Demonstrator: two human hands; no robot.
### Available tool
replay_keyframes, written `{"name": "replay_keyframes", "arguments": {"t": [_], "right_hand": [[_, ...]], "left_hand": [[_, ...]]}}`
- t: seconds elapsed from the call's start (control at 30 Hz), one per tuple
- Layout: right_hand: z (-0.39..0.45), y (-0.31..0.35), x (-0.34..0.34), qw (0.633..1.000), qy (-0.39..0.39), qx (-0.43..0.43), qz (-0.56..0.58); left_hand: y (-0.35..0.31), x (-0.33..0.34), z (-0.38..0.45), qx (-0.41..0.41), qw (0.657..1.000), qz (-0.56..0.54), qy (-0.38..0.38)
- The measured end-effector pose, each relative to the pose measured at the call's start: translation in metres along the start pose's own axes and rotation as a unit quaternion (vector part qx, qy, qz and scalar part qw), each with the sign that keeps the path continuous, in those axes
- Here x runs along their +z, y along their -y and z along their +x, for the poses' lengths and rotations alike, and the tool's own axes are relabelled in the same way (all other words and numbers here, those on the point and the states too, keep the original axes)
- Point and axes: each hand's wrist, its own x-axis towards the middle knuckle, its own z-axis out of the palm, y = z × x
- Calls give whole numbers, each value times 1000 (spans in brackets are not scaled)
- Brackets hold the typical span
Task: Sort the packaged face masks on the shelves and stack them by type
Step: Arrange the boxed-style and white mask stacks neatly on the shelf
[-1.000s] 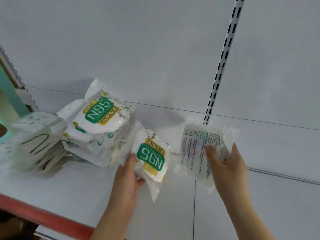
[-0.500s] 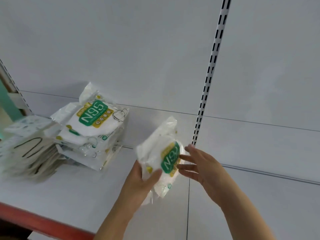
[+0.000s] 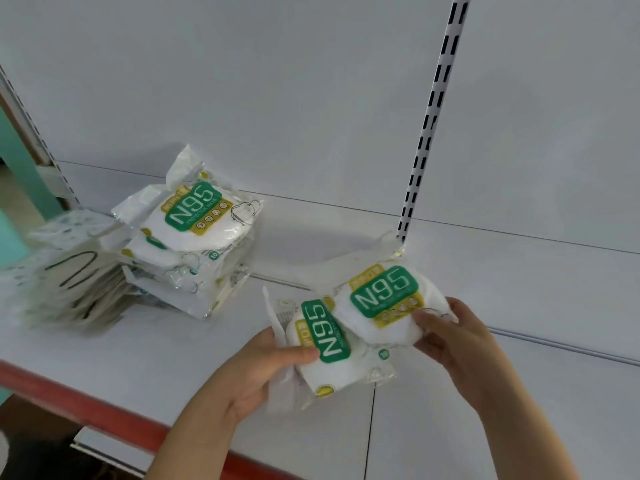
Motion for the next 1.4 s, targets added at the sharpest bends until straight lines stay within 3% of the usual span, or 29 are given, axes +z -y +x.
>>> {"name": "replay_keyframes", "arguments": {"t": [0.2,0.27,0.33,0.4,0.43,0.5,0.53,0.7,0.8,0.87,0.93,1.0,1.07,1.1,1.13,1.17,1.23,1.27,1.33,1.4], "right_hand": [[-9,9,-24,998,53,-9,38],[-11,8,-19,996,81,3,36],[-10,2,-10,995,89,18,36],[-7,-13,6,997,63,38,-25],[-3,-24,13,992,30,33,-117],[5,-43,27,933,-28,-22,-359],[7,-47,33,903,-41,-55,-425],[18,-33,55,874,57,-59,-479],[16,-25,60,847,78,-25,-525],[11,-19,53,825,99,14,-556],[5,-11,48,813,94,10,-575],[5,6,57,839,33,-75,-538],[13,28,86,882,-15,-160,-444],[19,39,108,902,0,-172,-396],[27,48,134,925,40,-161,-341],[36,51,162,948,90,-123,-279],[51,54,213,970,160,-32,-180],[58,52,233,975,172,-10,-143],[64,52,256,981,176,-11,-77],[59,55,256,984,166,-38,-46]], "left_hand": [[-21,-27,25,8,987,158,28],[-23,-25,35,50,954,285,-76],[-15,-24,35,93,895,377,-219],[-3,-22,20,112,892,319,-299],[4,-22,11,102,899,282,-318],[20,-18,-4,59,927,212,-303],[25,-13,-12,47,939,186,-286],[28,20,-11,52,970,47,-234],[14,19,-1,97,957,176,-208],[-1,12,7,82,944,279,-157],[-14,-3,3,92,938,309,-132],[-29,-20,-8,241,901,268,-242],[-52,-42,-19,381,791,224,-423],[-66,-56,-20,397,736,227,-500],[-81,-74,-15,367,704,242,-558],[-94,-94,-7,297,704,260,-590],[-110,-130,10,122,760,285,-571],[-112,-139,14,80,785,287,-543],[-110,-144,18,128,799,279,-517],[-107,-133,10,236,778,277,-512]]}}
